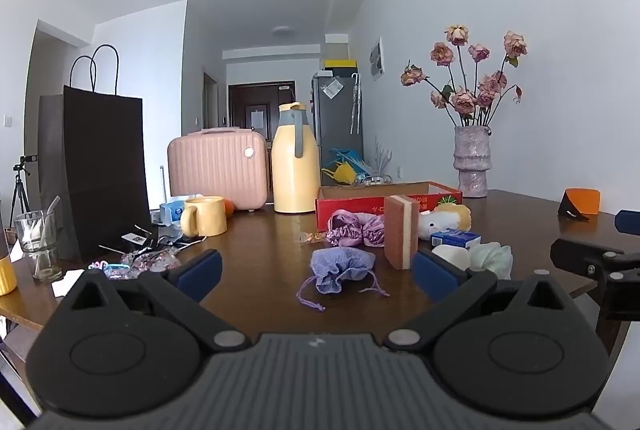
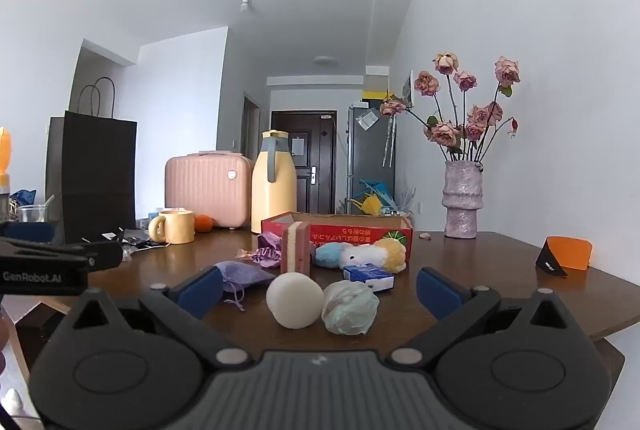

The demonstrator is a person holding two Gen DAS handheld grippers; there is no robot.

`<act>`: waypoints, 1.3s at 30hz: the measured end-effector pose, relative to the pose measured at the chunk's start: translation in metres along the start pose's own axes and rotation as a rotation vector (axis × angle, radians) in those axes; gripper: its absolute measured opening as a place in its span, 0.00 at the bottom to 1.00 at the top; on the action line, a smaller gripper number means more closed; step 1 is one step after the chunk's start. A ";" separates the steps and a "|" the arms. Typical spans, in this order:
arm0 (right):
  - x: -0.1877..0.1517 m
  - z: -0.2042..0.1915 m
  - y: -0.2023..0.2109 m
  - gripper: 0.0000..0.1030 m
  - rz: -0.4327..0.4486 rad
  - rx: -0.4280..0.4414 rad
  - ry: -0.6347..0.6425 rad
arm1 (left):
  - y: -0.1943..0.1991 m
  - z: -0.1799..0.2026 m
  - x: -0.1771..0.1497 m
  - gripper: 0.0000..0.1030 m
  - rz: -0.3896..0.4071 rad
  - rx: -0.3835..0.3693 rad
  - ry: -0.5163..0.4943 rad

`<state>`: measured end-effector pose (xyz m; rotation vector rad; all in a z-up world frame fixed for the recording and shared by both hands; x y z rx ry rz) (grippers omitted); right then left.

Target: Organize soft objects

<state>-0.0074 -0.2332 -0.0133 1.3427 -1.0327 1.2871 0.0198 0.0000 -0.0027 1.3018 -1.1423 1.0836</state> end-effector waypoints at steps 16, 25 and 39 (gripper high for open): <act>-0.004 0.010 -0.005 1.00 -0.032 -0.023 -0.042 | -0.002 0.006 -0.001 1.00 -0.002 -0.019 -0.024; -0.005 0.008 -0.005 1.00 -0.036 -0.005 -0.041 | -0.003 0.006 -0.003 1.00 -0.011 -0.021 -0.027; -0.005 0.008 -0.007 1.00 -0.040 -0.015 -0.036 | -0.004 0.004 -0.001 1.00 -0.010 -0.016 -0.026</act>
Point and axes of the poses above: each gripper's, at about its wrist camera, not at the fingertips, and y roughly against the way its jaws point, z to its right, x to its top, the point moved 2 cm from there along -y, roughly the way its jaws point
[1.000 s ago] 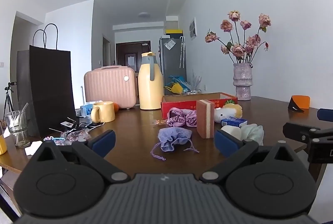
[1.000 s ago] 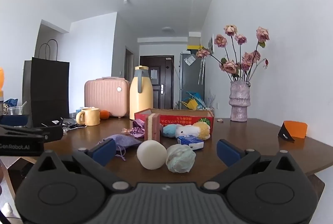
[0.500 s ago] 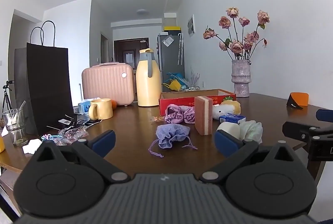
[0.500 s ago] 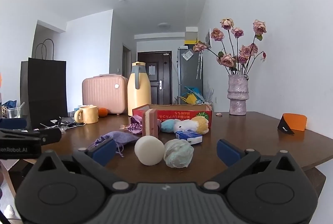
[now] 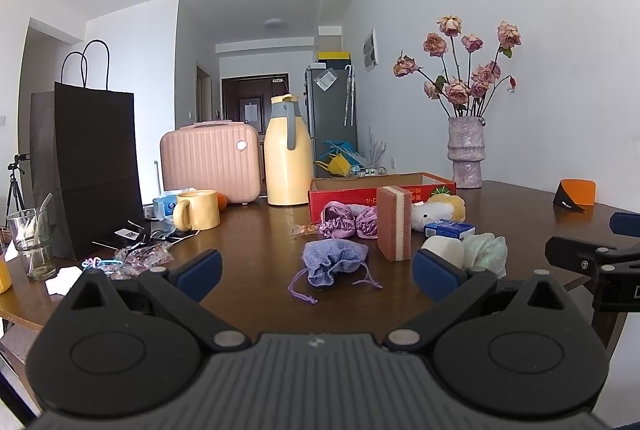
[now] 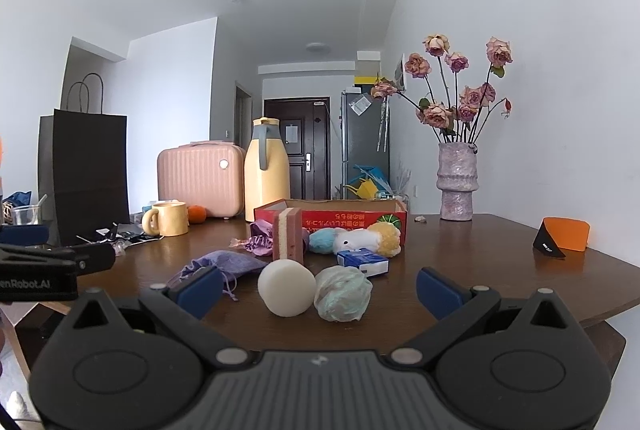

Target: Organize soft objects

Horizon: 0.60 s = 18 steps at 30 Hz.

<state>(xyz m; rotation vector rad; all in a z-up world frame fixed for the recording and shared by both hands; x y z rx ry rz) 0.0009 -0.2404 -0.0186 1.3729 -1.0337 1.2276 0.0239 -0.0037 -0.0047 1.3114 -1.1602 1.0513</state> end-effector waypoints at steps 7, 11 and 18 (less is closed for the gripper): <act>-0.001 0.002 -0.001 1.00 -0.018 -0.012 -0.006 | -0.001 0.001 -0.001 1.00 -0.002 -0.003 -0.001; -0.001 0.003 -0.001 1.00 -0.013 -0.014 -0.004 | -0.001 0.001 -0.001 1.00 -0.002 -0.002 0.001; -0.002 0.003 -0.001 1.00 -0.015 -0.017 -0.005 | -0.002 0.002 -0.001 1.00 -0.004 -0.002 -0.001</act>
Point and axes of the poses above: each gripper's, at about its wrist camera, not at the fingertips, and y roughly against the way its jaws point, z to its right, x to its top, the point moved 2 cm from there along -y, roughly the way its jaws point
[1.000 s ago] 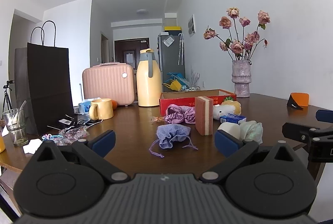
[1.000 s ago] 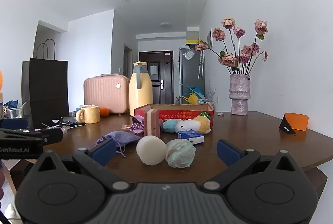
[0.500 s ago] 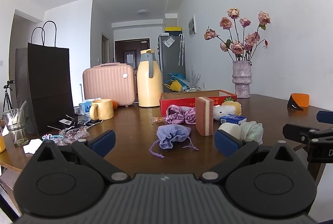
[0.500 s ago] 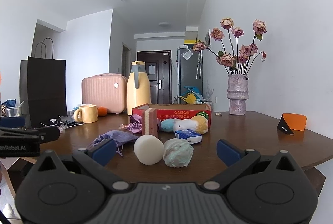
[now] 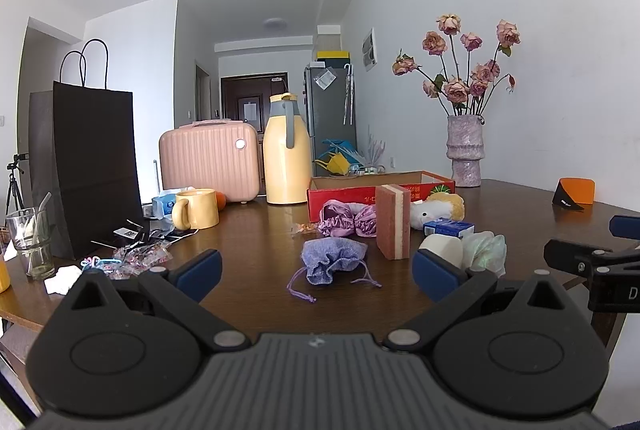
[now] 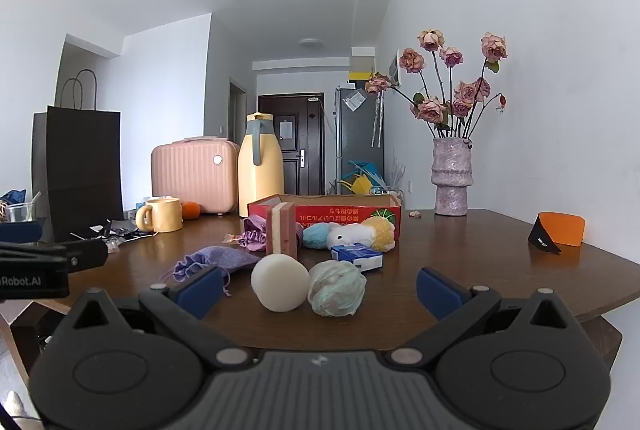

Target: Organize soft objects

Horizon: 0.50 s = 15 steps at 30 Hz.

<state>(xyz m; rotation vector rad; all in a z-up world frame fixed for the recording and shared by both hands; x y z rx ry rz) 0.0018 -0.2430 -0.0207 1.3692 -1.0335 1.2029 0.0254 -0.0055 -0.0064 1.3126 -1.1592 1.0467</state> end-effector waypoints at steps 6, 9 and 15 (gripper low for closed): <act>0.000 0.002 -0.001 1.00 -0.005 -0.003 -0.006 | 0.001 0.001 -0.001 1.00 0.004 0.001 -0.008; 0.000 0.002 -0.001 1.00 -0.005 -0.004 -0.003 | 0.002 0.000 -0.001 1.00 0.004 0.003 -0.003; 0.000 0.002 -0.001 1.00 -0.007 -0.004 -0.002 | 0.003 0.000 -0.001 1.00 0.007 0.003 -0.007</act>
Point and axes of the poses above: each gripper's, at about its wrist camera, not at the fingertips, and y roughly against the way its jaws point, z to its right, x to its top, the point moved 2 cm from there along -y, roughly the way its jaws point
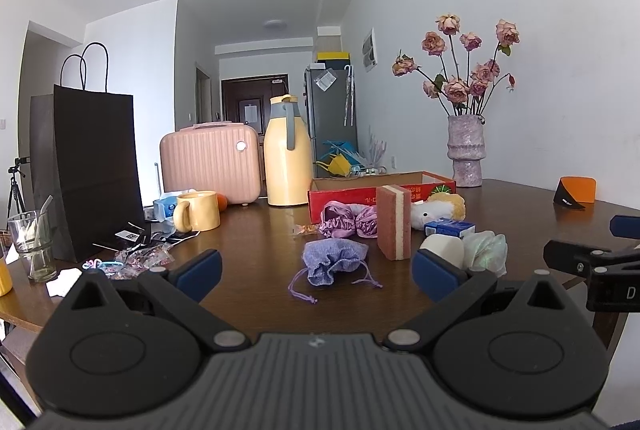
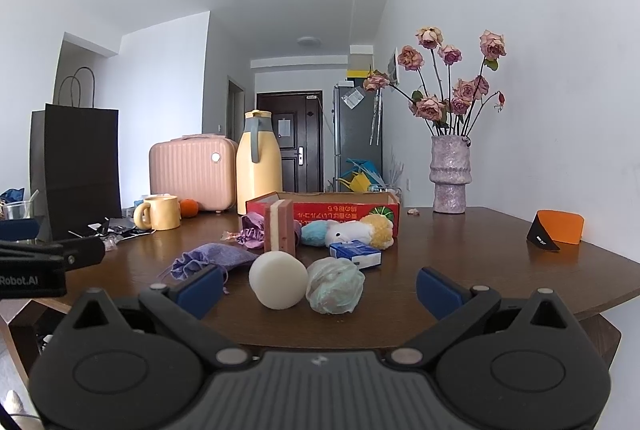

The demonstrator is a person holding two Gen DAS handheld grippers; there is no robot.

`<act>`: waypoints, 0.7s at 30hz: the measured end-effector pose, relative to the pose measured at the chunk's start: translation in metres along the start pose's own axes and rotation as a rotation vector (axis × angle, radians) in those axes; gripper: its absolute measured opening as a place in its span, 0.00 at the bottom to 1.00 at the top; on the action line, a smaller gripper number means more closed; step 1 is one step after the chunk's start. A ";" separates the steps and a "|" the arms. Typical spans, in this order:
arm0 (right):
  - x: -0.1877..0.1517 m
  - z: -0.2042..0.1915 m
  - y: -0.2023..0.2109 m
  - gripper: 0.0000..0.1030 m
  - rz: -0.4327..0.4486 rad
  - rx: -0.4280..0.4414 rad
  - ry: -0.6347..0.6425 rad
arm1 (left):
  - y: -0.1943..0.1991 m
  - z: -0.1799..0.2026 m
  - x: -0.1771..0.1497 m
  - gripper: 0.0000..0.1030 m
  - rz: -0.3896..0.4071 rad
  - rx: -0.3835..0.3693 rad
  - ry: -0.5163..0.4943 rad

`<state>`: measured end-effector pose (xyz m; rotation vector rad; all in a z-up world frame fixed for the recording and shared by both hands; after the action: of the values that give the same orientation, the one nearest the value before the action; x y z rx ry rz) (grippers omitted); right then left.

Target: Organize soft objects

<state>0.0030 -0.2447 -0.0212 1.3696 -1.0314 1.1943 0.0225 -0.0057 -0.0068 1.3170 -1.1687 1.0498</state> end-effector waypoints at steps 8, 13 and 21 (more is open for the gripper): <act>-0.001 0.000 -0.001 1.00 -0.005 -0.001 0.000 | 0.000 0.000 0.000 1.00 0.000 0.001 -0.001; -0.001 0.001 -0.002 1.00 -0.012 -0.003 -0.004 | -0.001 0.000 -0.001 1.00 -0.006 -0.001 0.000; -0.001 0.001 -0.002 1.00 -0.012 -0.007 -0.003 | 0.000 -0.001 -0.001 1.00 -0.004 0.002 0.001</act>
<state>0.0049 -0.2458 -0.0226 1.3712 -1.0275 1.1795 0.0218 -0.0049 -0.0077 1.3199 -1.1642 1.0486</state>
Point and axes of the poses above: each gripper's, at about its wrist camera, not at the fingertips, and y roughly against the way its jaws point, z to its right, x to its top, the point moved 2 cm from there along -y, roughly the way its jaws point
